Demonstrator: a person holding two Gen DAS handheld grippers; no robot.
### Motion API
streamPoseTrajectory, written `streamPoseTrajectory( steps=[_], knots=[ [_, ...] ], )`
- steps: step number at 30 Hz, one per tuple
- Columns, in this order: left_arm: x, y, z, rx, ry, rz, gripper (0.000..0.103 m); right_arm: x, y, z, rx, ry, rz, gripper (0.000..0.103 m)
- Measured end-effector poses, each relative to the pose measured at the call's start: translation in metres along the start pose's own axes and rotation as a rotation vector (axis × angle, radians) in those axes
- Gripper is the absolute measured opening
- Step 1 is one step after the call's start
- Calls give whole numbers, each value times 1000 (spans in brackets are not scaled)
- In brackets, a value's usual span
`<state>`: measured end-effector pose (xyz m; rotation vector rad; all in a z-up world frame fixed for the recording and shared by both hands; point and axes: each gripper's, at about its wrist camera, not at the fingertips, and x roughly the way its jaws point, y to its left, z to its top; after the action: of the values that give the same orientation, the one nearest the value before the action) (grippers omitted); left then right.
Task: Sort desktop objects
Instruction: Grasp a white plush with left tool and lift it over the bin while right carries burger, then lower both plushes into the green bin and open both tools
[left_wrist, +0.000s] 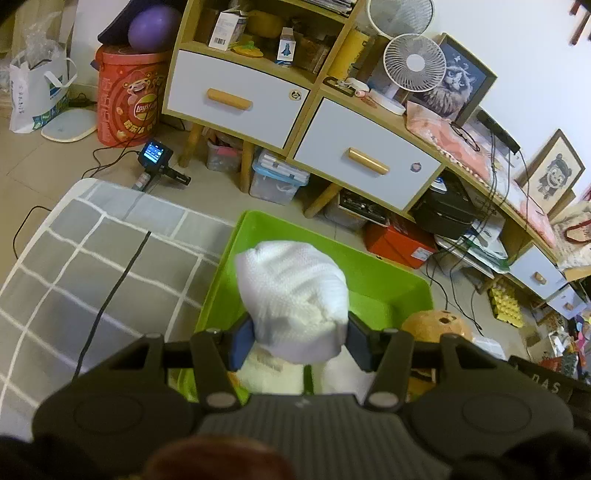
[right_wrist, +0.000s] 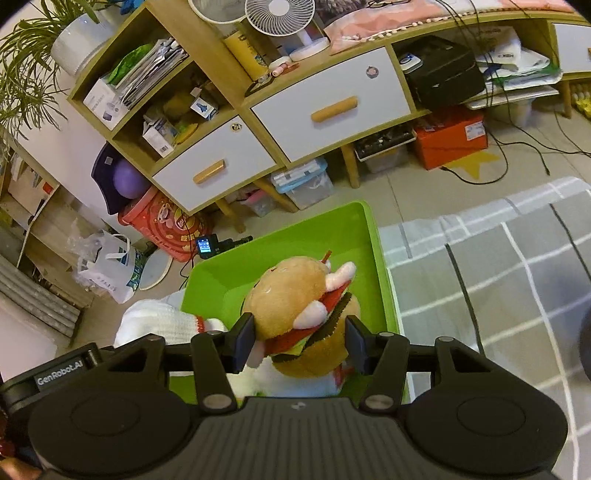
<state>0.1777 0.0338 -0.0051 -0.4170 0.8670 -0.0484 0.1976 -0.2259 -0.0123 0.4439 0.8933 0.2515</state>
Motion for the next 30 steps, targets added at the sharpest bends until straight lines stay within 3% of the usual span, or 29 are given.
streamPoseTrajectory(
  steps=[15, 22, 30],
  knots=[
    [51, 15, -5, -27, -67, -45, 51, 45, 7, -2, -88, -54, -5, 53],
    [55, 12, -7, -17, -87, -56, 51, 54, 25, -6, -177, -79, -48, 53],
    [56, 6, -10, -21, -97, -76, 51, 54, 21, -5, -149, -76, -42, 54]
  ],
)
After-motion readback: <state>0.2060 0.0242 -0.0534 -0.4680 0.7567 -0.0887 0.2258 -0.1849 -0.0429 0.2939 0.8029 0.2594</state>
